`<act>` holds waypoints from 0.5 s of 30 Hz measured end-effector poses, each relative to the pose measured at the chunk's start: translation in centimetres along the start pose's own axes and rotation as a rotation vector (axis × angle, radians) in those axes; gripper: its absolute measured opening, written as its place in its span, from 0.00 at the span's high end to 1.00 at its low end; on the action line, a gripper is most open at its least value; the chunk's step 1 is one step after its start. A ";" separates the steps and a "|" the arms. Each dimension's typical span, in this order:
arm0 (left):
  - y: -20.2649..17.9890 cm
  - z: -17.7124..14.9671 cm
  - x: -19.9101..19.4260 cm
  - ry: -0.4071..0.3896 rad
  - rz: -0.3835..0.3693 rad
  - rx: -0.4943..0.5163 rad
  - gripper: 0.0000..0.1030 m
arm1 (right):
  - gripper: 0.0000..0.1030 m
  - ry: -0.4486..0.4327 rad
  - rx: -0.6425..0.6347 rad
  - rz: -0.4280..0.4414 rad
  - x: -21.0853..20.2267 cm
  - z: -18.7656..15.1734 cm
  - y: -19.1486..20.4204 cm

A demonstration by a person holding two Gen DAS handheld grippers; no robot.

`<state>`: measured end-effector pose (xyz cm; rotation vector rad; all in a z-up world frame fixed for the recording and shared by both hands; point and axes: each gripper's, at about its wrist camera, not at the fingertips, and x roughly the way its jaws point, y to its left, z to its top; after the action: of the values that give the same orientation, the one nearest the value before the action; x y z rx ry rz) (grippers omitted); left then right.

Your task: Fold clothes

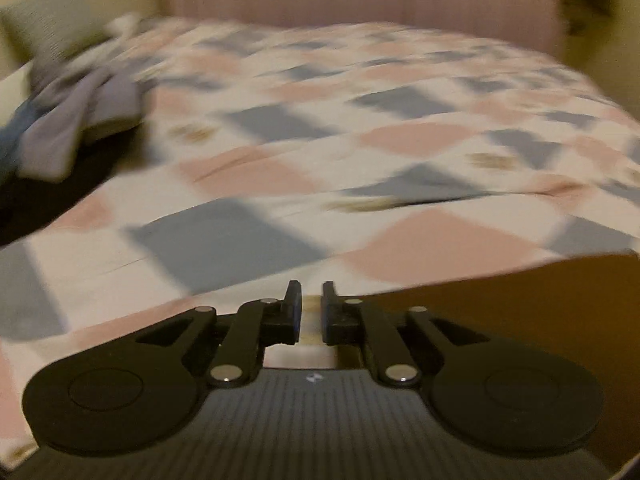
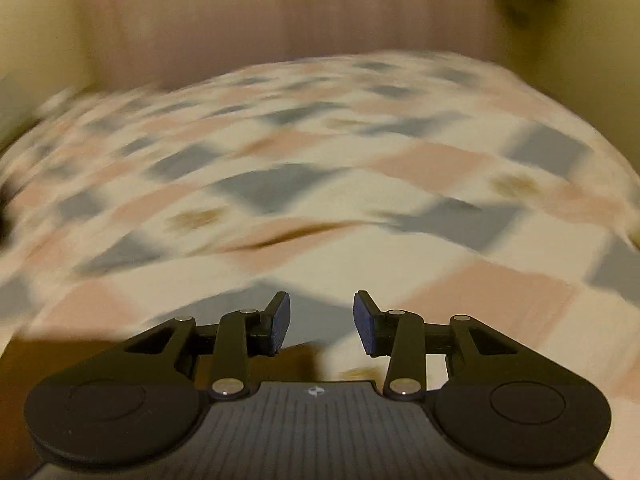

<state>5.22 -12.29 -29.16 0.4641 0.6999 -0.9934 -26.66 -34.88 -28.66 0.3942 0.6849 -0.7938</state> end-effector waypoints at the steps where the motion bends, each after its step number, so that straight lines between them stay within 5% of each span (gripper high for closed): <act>1: -1.6 -0.4 0.0 -0.019 -0.028 0.043 0.87 | 0.64 0.001 -0.070 0.032 0.3 -0.7 1.9; 5: -5.4 -2.1 2.9 -0.019 -0.047 0.153 0.84 | 0.64 0.052 -0.280 0.050 3.4 -4.0 5.5; 7: -4.6 -3.3 4.9 0.015 0.002 0.148 0.83 | 0.64 0.096 -0.308 -0.015 4.7 -5.6 4.4; 11: 0.0 -5.2 5.9 0.090 0.132 0.114 0.83 | 0.68 0.143 -0.176 -0.128 3.5 -5.8 -0.3; 15: 1.7 -4.7 0.9 0.065 0.178 0.116 0.85 | 0.67 0.106 -0.128 -0.148 -1.4 -5.3 -1.1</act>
<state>5.53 -8.97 -33.02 0.6510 0.6493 -0.8570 -30.35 -31.87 -31.54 0.2731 0.8673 -0.8679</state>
